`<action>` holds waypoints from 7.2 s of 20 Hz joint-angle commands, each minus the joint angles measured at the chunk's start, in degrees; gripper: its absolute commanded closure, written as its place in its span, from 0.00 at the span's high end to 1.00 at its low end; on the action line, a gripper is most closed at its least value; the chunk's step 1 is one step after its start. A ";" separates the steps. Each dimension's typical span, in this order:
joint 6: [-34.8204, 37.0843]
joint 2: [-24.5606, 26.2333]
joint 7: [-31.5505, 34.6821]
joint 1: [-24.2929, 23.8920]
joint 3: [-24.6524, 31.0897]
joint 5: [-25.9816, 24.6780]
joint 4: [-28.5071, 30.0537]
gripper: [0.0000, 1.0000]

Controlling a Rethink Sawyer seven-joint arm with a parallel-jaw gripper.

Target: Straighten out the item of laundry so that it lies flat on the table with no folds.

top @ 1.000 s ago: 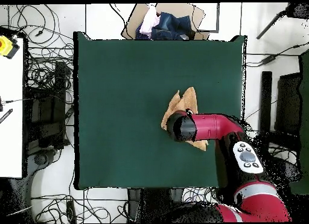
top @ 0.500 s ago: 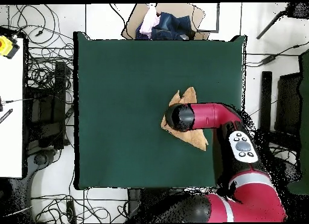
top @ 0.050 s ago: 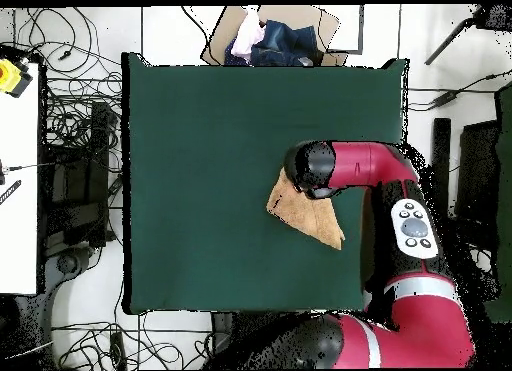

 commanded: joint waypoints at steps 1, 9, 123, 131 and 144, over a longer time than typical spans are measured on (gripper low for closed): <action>6.05 6.14 -2.04 1.38 5.96 1.79 -13.60 1.00; 4.20 12.50 0.98 4.72 3.17 -1.13 -19.19 1.00; -10.26 7.10 -2.67 4.48 -7.09 -11.20 -7.48 1.00; -10.93 6.13 1.14 7.39 -9.99 -14.94 -7.87 1.00; -1.43 1.34 0.44 7.33 -4.24 -4.13 -3.30 1.00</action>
